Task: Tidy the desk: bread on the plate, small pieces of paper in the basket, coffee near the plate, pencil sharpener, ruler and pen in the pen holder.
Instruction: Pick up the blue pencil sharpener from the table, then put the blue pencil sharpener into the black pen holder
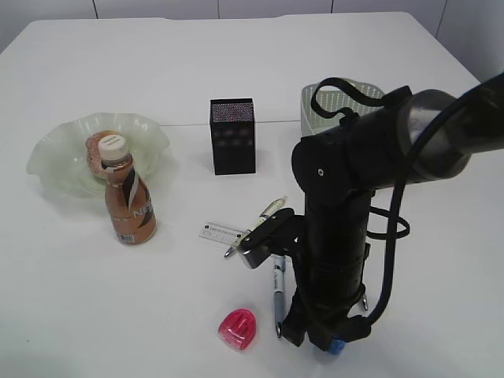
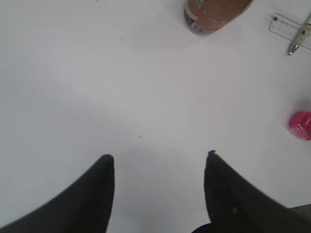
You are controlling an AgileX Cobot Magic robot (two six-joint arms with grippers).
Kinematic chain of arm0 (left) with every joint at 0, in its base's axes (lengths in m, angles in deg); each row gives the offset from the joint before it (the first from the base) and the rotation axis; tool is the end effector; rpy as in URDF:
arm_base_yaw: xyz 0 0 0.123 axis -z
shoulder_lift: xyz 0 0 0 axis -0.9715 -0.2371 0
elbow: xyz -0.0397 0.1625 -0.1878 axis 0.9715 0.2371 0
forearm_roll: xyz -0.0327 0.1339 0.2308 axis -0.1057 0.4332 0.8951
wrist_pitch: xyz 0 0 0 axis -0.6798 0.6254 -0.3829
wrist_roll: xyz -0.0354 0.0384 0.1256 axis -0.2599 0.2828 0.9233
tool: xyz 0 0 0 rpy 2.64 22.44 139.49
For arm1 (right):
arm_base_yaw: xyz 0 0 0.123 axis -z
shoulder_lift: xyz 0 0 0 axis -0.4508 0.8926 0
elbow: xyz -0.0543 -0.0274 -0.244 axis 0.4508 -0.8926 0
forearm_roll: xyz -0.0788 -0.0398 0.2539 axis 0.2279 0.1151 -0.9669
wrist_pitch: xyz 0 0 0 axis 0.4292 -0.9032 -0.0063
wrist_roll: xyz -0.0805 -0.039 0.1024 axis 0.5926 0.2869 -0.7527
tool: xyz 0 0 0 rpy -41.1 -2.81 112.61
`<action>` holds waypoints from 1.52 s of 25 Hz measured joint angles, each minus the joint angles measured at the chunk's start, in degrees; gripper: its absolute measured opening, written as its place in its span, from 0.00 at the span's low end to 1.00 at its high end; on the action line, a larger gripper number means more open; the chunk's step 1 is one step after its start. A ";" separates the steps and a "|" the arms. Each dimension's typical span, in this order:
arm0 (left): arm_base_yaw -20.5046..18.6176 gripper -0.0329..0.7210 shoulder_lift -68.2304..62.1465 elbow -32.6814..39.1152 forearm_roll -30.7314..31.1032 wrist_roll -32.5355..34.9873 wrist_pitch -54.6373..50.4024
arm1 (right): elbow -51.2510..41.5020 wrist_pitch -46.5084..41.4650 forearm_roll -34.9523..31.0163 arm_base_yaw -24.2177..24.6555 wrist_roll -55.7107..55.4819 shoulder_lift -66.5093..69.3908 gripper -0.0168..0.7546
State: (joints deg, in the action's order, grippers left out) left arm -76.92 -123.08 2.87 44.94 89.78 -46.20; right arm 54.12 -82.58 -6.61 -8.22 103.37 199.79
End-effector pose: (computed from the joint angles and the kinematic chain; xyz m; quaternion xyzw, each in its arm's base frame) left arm 0.2532 -0.0259 0.2190 -0.0340 0.9747 -0.1123 0.1905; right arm 0.2721 0.2031 0.0375 0.4133 -0.9078 -0.0259 0.0665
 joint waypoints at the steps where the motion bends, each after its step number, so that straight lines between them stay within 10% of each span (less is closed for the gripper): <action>1: 0.00 0.62 0.00 0.00 0.00 0.00 0.00 | 0.00 0.00 0.00 0.00 0.00 0.00 0.28; 21: 0.00 0.62 0.00 0.00 0.55 0.00 0.14 | 5.70 -2.70 -1.58 1.93 1.06 -8.17 0.27; 38: 0.00 0.62 0.00 0.00 -0.64 0.00 0.14 | 29.40 5.27 -40.24 19.51 20.46 0.00 0.27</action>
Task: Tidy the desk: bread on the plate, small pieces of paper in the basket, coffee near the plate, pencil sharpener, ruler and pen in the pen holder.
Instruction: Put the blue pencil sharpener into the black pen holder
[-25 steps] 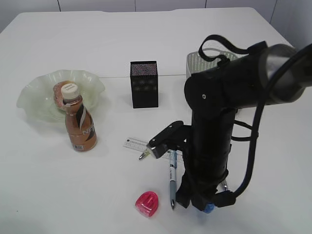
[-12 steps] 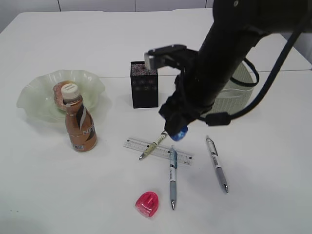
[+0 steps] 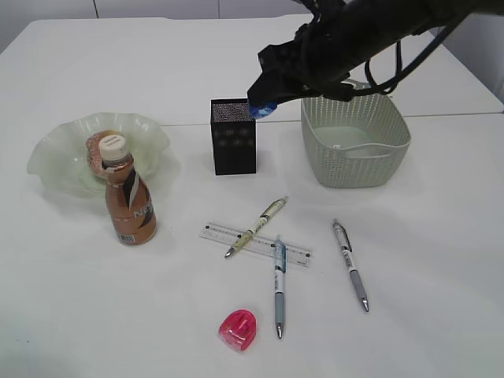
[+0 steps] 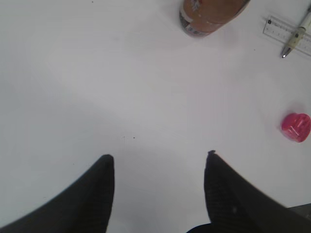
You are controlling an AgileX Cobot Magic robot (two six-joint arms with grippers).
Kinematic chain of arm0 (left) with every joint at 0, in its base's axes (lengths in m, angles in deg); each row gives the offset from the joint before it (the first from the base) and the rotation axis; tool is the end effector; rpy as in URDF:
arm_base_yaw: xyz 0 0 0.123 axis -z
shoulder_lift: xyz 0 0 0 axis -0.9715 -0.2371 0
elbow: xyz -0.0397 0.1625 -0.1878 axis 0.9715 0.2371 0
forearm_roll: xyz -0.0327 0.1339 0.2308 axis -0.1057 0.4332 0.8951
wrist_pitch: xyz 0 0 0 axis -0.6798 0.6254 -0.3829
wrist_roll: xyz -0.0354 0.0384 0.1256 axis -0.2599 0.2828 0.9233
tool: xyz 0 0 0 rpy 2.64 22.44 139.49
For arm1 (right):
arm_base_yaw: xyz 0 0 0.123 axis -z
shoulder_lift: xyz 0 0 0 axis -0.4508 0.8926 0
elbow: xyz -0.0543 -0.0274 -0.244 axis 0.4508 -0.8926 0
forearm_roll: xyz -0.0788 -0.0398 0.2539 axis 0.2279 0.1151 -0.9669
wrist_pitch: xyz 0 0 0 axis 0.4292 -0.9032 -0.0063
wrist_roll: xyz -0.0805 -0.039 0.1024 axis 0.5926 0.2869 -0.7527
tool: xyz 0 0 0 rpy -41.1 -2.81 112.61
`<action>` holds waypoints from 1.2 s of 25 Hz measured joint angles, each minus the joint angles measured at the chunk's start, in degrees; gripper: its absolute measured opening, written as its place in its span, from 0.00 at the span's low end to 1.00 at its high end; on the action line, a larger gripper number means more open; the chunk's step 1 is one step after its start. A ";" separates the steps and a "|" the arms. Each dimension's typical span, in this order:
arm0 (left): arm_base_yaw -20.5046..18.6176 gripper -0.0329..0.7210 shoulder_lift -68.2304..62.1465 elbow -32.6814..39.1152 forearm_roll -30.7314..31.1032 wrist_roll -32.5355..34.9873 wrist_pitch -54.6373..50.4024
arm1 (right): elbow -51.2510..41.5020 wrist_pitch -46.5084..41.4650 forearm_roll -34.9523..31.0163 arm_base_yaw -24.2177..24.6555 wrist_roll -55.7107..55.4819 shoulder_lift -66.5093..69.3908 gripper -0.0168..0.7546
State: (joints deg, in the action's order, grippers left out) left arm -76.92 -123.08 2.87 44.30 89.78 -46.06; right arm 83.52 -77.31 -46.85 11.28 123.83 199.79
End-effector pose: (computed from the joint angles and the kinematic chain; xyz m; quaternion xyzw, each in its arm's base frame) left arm 0.2535 -0.0271 0.2194 -0.0361 0.9737 -0.1174 0.1916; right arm 0.4383 0.1998 0.2091 -0.2527 0.8751 0.3006 0.2827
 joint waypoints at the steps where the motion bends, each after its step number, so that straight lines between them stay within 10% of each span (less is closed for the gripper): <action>1: 0.00 0.62 0.00 0.00 -0.55 0.00 0.00 | 2.14 0.22 -2.15 0.40 0.58 2.26 0.27; 13: 0.00 0.62 0.00 0.00 -0.30 0.00 0.00 | 24.11 3.16 -6.73 0.67 2.96 20.53 0.27; 30: 0.00 0.62 0.00 0.00 -0.09 0.00 0.00 | 27.01 12.29 -16.27 0.67 12.24 27.29 0.28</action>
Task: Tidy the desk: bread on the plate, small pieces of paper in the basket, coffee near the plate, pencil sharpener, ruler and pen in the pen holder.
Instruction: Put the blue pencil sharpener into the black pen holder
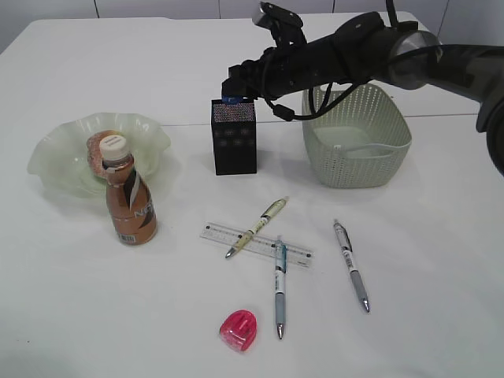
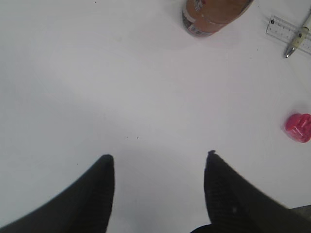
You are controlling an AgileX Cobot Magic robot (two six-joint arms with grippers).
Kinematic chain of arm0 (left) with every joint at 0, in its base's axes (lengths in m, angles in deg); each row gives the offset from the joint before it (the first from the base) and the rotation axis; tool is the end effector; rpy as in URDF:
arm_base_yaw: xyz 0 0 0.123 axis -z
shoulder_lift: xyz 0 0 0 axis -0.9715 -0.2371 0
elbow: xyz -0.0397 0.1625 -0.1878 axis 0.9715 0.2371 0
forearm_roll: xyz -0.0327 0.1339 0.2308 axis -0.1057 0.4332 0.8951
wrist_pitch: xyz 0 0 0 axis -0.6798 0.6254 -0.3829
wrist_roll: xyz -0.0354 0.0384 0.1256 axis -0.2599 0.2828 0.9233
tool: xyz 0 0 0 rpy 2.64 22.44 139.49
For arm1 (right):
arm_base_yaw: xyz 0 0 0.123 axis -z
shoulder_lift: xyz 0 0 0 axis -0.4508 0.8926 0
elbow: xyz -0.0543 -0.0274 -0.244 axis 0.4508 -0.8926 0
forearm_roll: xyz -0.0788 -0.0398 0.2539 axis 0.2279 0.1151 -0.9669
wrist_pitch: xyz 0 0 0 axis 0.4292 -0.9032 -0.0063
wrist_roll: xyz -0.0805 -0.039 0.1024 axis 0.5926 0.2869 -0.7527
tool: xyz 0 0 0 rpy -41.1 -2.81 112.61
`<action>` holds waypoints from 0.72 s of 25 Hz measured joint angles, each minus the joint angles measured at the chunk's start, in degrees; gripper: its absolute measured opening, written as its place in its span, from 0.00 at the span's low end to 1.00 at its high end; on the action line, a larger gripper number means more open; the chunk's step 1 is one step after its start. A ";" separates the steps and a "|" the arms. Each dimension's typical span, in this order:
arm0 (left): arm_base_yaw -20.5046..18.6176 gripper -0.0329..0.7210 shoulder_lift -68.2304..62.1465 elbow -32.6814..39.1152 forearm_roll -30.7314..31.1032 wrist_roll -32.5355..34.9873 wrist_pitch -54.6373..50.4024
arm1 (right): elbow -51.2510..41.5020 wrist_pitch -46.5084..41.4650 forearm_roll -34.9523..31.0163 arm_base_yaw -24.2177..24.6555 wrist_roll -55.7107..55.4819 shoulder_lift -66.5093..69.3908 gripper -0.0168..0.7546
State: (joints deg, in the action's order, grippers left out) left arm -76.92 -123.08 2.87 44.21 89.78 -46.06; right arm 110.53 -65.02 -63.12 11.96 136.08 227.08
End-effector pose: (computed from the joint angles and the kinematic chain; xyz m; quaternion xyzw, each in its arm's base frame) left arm 0.2535 -0.0272 0.2195 -0.0364 0.9736 -0.1181 0.1916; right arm 0.5438 0.2214 0.1490 -0.2051 0.8261 0.3293 0.4087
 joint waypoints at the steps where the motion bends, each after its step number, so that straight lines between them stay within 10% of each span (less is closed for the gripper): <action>1: 0.00 0.62 0.00 0.00 0.00 0.00 0.00 | 0.00 0.16 0.00 0.00 0.00 0.00 0.28; 12: 0.00 0.62 0.00 0.00 0.00 0.00 0.00 | 0.00 -1.50 1.68 0.00 -0.28 0.00 0.52; 18: 0.00 0.62 0.00 0.00 0.00 0.00 -0.34 | 0.00 -9.87 19.63 0.04 -17.68 -4.30 0.52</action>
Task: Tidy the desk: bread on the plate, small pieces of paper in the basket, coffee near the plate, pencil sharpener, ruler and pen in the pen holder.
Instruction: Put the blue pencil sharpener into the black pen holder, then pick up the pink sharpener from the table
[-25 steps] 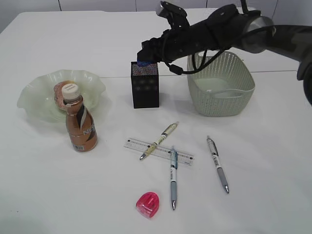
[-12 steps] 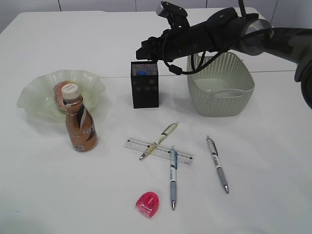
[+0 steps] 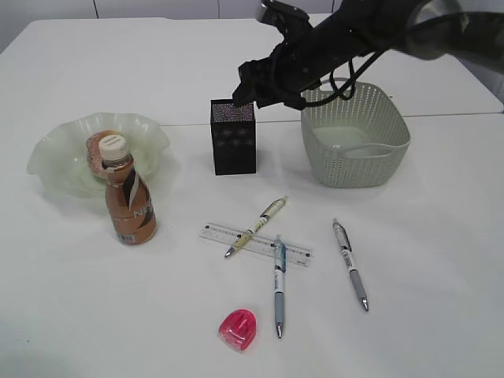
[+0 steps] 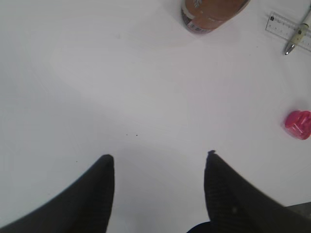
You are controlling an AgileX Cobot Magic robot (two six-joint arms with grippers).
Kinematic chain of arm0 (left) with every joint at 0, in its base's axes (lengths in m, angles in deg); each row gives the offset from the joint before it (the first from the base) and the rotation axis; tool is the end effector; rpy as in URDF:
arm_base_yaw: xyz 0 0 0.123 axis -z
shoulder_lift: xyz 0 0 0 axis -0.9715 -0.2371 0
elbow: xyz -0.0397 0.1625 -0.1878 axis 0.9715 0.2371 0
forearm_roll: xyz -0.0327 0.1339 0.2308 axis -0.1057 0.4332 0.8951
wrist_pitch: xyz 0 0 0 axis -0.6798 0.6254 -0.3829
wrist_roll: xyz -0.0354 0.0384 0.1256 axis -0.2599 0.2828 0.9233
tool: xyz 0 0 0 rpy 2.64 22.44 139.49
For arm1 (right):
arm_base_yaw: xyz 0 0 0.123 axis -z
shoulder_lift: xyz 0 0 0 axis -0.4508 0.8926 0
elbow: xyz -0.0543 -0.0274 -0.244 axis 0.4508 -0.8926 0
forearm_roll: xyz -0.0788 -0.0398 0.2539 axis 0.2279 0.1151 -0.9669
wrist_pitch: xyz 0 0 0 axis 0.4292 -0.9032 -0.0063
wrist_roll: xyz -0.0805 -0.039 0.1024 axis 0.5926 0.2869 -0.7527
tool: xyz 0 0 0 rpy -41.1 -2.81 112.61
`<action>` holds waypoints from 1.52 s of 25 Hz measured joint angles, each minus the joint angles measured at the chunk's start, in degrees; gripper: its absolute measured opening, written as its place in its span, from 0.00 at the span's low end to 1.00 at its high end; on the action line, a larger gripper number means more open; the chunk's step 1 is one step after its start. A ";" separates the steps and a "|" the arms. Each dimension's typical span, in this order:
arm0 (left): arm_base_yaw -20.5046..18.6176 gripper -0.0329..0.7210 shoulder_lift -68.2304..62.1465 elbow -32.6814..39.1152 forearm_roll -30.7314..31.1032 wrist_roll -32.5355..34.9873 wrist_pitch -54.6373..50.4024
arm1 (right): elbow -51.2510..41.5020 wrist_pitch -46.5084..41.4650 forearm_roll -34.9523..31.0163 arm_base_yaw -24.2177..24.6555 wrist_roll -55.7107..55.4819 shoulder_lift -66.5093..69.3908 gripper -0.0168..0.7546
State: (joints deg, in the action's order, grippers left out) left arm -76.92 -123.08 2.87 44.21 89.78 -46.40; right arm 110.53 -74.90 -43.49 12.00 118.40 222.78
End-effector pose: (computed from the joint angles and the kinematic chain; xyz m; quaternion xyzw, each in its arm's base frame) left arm 0.2528 -0.0274 0.2192 -0.0360 0.9742 -0.1183 0.1888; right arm 0.5223 0.2086 0.1596 -0.2190 0.8779 0.2818 0.3192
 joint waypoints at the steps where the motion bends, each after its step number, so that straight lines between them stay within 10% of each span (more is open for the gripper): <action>1: 0.00 0.62 0.00 0.00 0.00 0.00 0.00 | 0.00 -2.29 3.06 0.00 -3.60 -1.52 0.52; 12: 0.00 0.62 0.00 0.00 0.00 0.00 0.00 | -5.13 -21.09 21.84 -5.19 -19.14 -16.87 0.52; 26: 0.00 0.62 0.00 0.00 0.00 0.00 0.00 | -34.96 -22.16 32.07 -20.40 -21.41 -33.26 0.52; 38: 0.00 0.62 0.00 0.00 0.00 0.00 -0.22 | -40.34 -15.24 36.65 -30.99 -21.52 -27.90 0.52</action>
State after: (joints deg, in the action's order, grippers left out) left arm -76.92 -123.08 2.87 44.21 89.78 -46.62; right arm 70.18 -90.13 -6.84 -18.99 96.88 194.88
